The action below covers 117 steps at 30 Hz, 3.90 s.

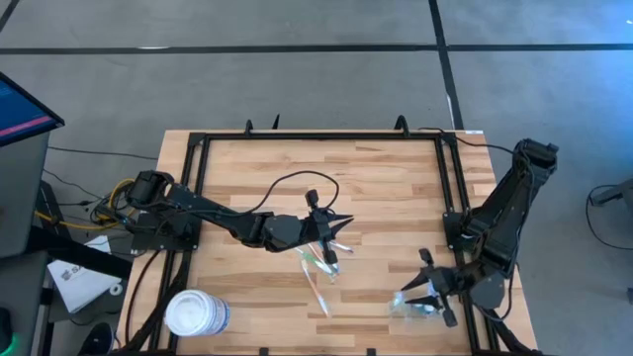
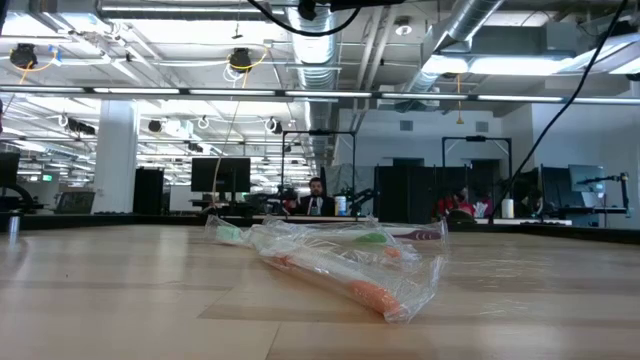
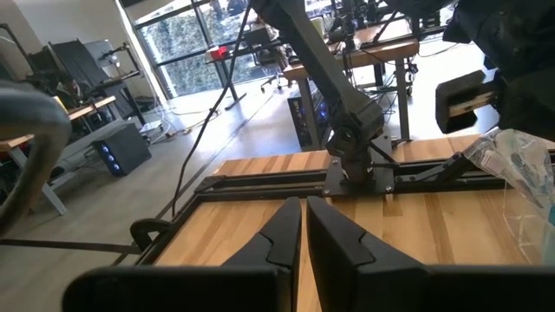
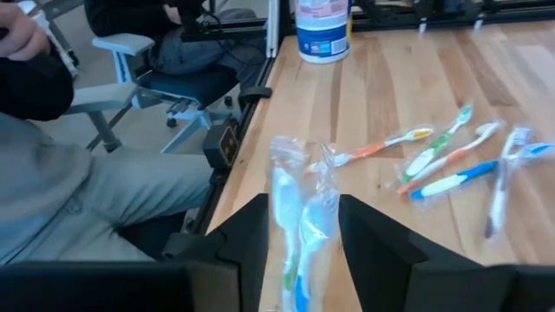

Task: Pick & Place toothbrushing station
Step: Put the purple toothbrush into the transparent organizer

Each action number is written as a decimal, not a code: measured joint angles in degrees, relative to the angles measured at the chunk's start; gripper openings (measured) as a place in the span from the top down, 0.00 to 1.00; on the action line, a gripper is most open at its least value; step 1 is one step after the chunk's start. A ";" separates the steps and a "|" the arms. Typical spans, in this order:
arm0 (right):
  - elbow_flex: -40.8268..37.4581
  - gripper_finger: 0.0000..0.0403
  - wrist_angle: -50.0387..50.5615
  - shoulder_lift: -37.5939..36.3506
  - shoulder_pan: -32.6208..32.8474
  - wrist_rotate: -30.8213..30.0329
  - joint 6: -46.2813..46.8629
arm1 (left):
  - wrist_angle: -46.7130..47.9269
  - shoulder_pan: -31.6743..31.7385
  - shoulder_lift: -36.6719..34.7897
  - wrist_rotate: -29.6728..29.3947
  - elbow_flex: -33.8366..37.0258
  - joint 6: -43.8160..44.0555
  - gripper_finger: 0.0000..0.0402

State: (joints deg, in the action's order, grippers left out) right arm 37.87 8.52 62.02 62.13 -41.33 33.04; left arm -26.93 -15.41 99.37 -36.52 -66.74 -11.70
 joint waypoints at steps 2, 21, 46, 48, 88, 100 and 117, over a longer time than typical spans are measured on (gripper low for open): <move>0.00 0.68 0.87 -0.85 0.00 -1.04 0.02 | 0.10 0.00 0.00 0.01 0.00 0.00 0.96; 0.00 0.71 3.49 -10.28 -2.49 -2.86 -7.30 | 16.86 1.15 0.00 10.02 0.00 9.97 0.96; 0.00 0.71 3.51 -13.79 -15.55 -2.02 -11.15 | 47.02 8.81 0.00 27.53 0.57 18.91 0.96; 0.00 0.71 3.53 -14.06 -16.38 -2.00 -11.17 | 47.43 9.28 0.00 27.53 1.88 20.01 0.96; 0.00 0.71 4.43 -14.03 -17.40 -1.98 -11.15 | 44.91 13.90 0.00 28.93 10.32 29.14 0.76; 0.00 0.71 4.40 -14.03 -17.38 -1.98 -11.10 | 44.40 13.90 0.79 28.93 10.38 29.94 0.76; 0.00 0.71 4.47 -14.03 -17.38 -1.98 -11.13 | 38.66 15.88 0.94 27.79 14.82 29.56 0.76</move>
State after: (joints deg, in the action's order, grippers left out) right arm 37.87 12.99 47.99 44.75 -43.31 21.91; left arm 11.73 0.47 100.31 -8.73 -51.92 17.86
